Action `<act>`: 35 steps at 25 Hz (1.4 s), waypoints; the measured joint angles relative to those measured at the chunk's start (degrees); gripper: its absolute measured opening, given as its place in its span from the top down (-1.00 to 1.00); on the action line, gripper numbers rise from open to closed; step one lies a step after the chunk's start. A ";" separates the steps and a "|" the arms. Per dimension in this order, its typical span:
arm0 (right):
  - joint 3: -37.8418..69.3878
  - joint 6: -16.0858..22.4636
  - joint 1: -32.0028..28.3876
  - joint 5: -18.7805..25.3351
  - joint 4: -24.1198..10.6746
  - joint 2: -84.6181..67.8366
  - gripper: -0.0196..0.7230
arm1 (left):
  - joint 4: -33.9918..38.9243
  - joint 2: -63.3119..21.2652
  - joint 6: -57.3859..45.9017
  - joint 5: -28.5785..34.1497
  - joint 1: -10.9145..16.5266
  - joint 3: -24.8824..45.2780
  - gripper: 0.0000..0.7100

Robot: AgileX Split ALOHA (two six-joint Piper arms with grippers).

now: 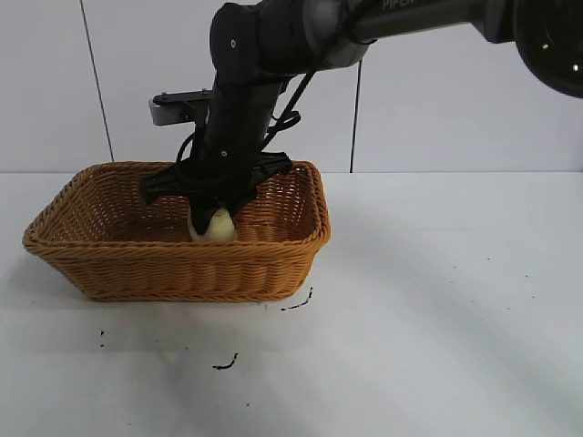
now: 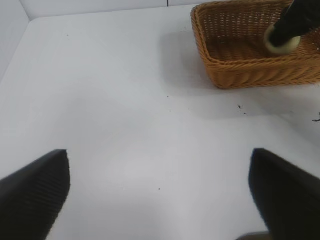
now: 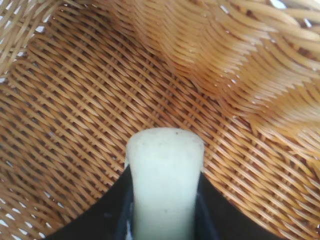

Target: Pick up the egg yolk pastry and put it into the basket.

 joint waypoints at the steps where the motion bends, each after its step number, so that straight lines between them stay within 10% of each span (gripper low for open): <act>1: 0.00 0.00 -0.12 0.61 -0.05 -0.75 -0.60 | 0.00 0.00 0.00 0.00 0.00 0.00 -0.96; 18: -0.21 0.01 -6.00 12.88 -3.10 -15.18 -0.68 | 0.00 0.00 0.00 0.00 0.00 0.00 -0.96; 35: -0.21 0.01 -36.07 19.57 -2.99 -15.18 -0.68 | 0.00 0.00 0.00 0.00 0.00 0.00 -0.96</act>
